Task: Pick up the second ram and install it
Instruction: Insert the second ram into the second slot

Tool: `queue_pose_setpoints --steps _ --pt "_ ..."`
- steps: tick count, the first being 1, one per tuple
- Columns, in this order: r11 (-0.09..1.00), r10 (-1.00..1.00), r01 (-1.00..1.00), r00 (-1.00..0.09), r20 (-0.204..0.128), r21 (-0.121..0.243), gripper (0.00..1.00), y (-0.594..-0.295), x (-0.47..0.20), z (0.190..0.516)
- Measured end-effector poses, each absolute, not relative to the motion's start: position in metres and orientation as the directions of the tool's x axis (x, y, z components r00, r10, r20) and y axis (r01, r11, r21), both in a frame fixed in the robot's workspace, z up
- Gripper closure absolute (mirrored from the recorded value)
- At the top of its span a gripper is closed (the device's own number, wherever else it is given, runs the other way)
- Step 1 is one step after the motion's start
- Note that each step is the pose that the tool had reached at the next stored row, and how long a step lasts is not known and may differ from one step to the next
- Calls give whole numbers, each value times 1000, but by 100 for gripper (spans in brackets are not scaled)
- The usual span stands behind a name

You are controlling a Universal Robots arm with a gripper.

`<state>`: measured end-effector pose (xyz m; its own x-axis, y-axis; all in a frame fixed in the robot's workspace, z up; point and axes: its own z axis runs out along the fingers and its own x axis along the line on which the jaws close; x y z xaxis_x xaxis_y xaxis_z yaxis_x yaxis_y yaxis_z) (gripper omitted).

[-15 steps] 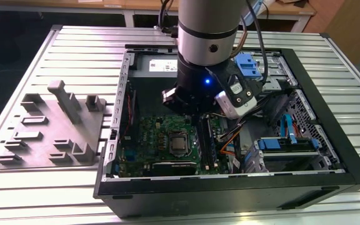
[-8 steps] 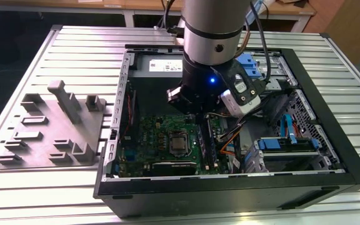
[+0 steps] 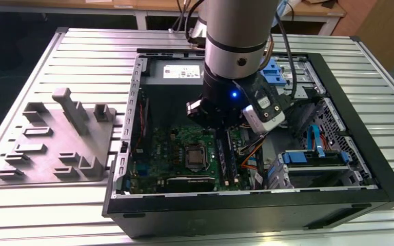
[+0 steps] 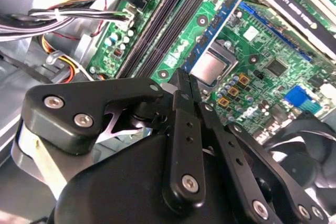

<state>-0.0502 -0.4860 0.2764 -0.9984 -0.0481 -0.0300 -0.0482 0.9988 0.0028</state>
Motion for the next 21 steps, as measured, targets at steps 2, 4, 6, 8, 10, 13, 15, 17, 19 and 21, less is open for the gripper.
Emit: queue_pose_setpoints --steps 2,4,6,8,10,13,15,17,19,21 --pt "999 -46 -46 -998 -30 3 92 -486 -50 276" --pt "999 -46 -46 -999 -30 3 92 -486 -50 276" --pt "999 -41 -41 -999 -30 3 92 -486 -50 275" --pt "1000 -28 -28 -999 -30 3 92 -486 -50 274" --pt "1000 -17 -17 -999 -30 3 92 -486 -49 272" --pt "1000 -15 -15 -999 -30 3 92 -486 -49 269" --pt "1000 -15 -15 -999 -30 3 92 -485 -49 266" --pt "1000 -15 -15 -999 -30 3 92 -485 -47 265" --pt "1000 -15 -15 -999 -30 3 92 -485 -45 264" --pt "1000 -15 -15 -999 -30 3 92 -485 -43 263"
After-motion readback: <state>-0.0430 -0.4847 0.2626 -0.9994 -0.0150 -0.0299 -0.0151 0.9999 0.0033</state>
